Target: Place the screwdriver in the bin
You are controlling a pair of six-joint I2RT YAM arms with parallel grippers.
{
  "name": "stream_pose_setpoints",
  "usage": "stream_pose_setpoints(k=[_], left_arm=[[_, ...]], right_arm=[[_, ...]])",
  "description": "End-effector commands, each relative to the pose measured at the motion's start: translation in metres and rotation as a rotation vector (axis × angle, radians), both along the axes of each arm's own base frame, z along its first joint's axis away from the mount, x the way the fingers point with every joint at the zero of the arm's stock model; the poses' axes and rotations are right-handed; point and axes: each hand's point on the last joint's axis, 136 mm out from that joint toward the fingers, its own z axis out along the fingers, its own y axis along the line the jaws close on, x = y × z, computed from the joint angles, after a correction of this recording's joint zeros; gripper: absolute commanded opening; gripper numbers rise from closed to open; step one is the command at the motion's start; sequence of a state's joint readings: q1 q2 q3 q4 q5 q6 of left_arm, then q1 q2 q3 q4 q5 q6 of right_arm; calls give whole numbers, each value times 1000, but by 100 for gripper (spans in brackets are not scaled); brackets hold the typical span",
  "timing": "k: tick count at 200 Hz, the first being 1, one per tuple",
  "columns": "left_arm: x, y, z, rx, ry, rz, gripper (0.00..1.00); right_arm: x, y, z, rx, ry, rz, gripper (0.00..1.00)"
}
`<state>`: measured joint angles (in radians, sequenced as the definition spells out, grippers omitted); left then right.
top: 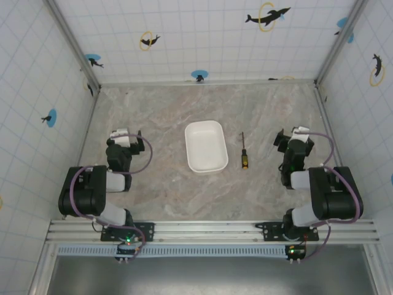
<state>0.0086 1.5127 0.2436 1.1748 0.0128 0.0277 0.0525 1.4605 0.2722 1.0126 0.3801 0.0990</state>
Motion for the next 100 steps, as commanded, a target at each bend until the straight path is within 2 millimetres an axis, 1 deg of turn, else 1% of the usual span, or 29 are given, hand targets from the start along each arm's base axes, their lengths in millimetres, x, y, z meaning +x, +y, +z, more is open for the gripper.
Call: stream_pose_setpoints(k=[1, 100], left_arm=[[3, 0, 5, 12, -17, -13, 97], [3, 0, 5, 12, -15, -13, 98]], right_arm=[[12, 6, 9, -3, -18, 47, 99], [11, 6, 11, -8, -22, 40, 99]])
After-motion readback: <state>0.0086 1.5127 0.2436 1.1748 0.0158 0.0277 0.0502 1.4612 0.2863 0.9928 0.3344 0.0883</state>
